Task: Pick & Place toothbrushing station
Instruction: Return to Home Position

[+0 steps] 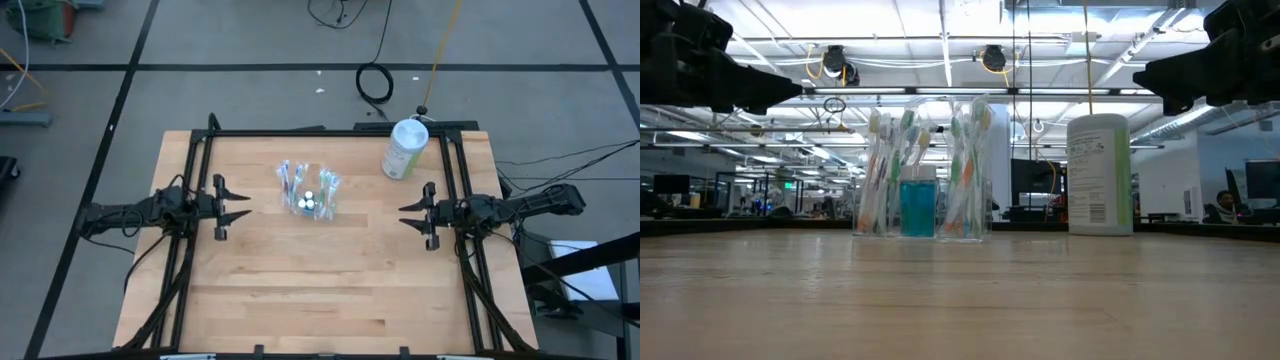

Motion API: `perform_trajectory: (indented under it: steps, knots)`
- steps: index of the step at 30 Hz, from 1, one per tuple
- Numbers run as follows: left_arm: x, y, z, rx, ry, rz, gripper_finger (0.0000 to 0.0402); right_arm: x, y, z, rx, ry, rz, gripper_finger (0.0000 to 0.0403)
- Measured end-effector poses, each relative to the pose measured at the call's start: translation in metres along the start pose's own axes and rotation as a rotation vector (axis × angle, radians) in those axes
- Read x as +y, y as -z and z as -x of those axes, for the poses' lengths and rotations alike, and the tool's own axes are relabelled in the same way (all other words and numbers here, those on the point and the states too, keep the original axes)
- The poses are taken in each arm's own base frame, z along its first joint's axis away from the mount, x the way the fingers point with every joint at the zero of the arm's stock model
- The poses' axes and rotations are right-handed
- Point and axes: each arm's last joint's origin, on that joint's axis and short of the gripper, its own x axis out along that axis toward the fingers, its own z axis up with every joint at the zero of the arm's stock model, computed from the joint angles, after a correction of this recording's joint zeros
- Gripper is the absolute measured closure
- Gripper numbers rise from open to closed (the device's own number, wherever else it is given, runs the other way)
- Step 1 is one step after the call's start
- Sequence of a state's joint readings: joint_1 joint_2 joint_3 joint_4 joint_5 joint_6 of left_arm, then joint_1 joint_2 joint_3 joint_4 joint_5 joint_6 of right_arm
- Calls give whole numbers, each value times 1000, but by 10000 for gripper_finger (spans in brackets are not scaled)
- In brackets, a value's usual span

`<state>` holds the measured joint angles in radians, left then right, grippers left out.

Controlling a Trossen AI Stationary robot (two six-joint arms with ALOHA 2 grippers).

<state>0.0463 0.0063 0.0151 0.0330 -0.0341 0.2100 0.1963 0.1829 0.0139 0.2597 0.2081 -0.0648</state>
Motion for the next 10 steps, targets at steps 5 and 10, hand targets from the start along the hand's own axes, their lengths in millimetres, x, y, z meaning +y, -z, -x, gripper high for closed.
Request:
perform_trajectory:
  steps: [5,10]
  knots:
    - [0,0,0,-1,0,3,231,0,0,0,0,0,0,280]
    - [0,0,0,-1,0,6,231,0,0,0,2,0,0,283]
